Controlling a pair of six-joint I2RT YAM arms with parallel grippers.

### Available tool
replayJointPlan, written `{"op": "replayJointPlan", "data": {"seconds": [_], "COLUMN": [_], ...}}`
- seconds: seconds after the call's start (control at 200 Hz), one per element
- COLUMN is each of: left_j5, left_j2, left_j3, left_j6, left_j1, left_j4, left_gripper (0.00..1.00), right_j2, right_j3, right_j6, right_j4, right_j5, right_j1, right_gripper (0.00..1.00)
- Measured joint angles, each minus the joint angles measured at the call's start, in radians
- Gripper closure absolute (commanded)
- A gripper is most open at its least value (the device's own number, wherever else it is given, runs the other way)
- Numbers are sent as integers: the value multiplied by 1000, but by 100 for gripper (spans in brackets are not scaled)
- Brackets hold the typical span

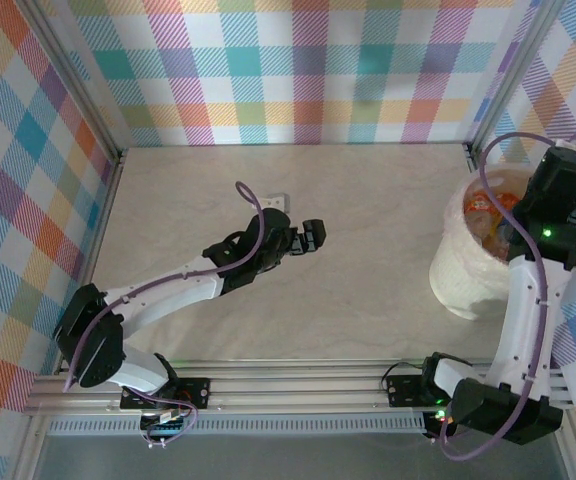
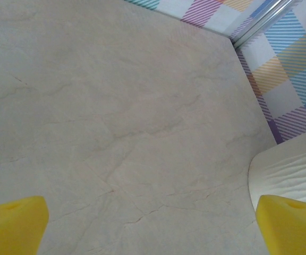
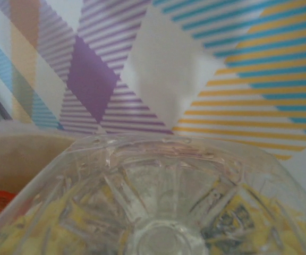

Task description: Put the plastic bottles in the bin

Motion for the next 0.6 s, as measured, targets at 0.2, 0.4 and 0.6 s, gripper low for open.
{"op": "replayJointPlan", "data": {"seconds": [0.2,0.4,0.6], "left_j5": [8,3,-20], "left_j2": [13,13,13], "left_j3": [6,6,6], "left_j6": [-19,-21,-21], "left_j1": [0,0,0], "left_j4": [-14,-19,-35], "left_gripper": [0,0,0], "right_j2": [49,136,201], "right_j3": [-4,51,119], "right_j6": [11,61,127], "right_j4": [-44,-150,-254], "right_j5": [-49,-60,-88], "right_j1": [-60,-82,-82], "right_gripper": [34,8,5]}}
